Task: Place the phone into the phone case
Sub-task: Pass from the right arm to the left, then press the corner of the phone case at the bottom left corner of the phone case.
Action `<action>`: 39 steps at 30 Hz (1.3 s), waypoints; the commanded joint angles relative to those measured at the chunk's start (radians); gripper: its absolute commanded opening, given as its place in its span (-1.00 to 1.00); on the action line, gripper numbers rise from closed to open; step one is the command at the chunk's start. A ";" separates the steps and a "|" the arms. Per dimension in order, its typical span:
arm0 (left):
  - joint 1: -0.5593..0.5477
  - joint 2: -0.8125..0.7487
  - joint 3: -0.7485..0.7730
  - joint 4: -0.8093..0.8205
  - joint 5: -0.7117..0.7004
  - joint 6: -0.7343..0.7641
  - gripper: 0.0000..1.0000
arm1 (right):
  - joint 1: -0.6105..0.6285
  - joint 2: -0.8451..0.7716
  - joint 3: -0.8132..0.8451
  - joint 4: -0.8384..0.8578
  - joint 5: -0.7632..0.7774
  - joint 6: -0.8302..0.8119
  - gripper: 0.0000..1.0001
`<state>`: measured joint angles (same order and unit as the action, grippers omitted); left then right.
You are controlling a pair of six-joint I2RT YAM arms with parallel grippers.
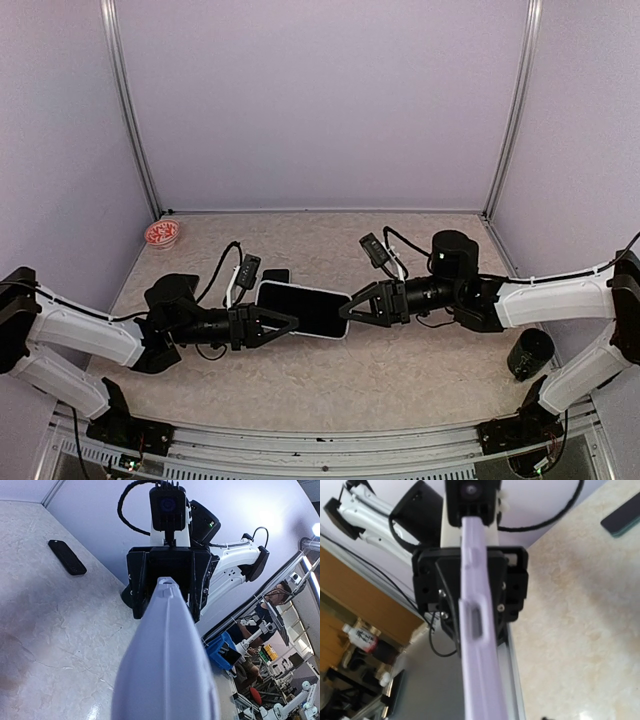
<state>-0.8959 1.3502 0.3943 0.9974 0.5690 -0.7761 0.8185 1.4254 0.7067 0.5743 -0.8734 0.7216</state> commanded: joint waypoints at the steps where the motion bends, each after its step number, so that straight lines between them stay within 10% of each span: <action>1: -0.003 -0.043 -0.008 0.055 -0.034 0.023 -1.00 | -0.005 -0.013 -0.039 0.075 -0.017 0.046 0.06; 19: -0.005 -0.039 -0.009 0.073 -0.047 0.036 -1.00 | 0.049 0.121 -0.033 0.163 -0.016 0.126 0.06; 31: -0.010 -0.076 0.018 -0.064 -0.088 0.108 -1.00 | 0.050 0.122 -0.013 0.130 -0.001 0.173 -1.00; 36: -0.014 -0.094 0.023 -0.107 -0.110 0.128 -1.00 | 0.050 0.130 -0.008 0.120 -0.010 0.189 -0.90; 39: -0.015 -0.111 0.029 -0.138 -0.118 0.135 -1.00 | 0.050 0.082 0.019 -0.037 0.034 0.068 -0.09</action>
<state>-0.9047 1.2743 0.3843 0.8768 0.4812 -0.7212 0.8619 1.5482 0.6788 0.6975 -0.8898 0.8593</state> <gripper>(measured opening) 0.107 0.218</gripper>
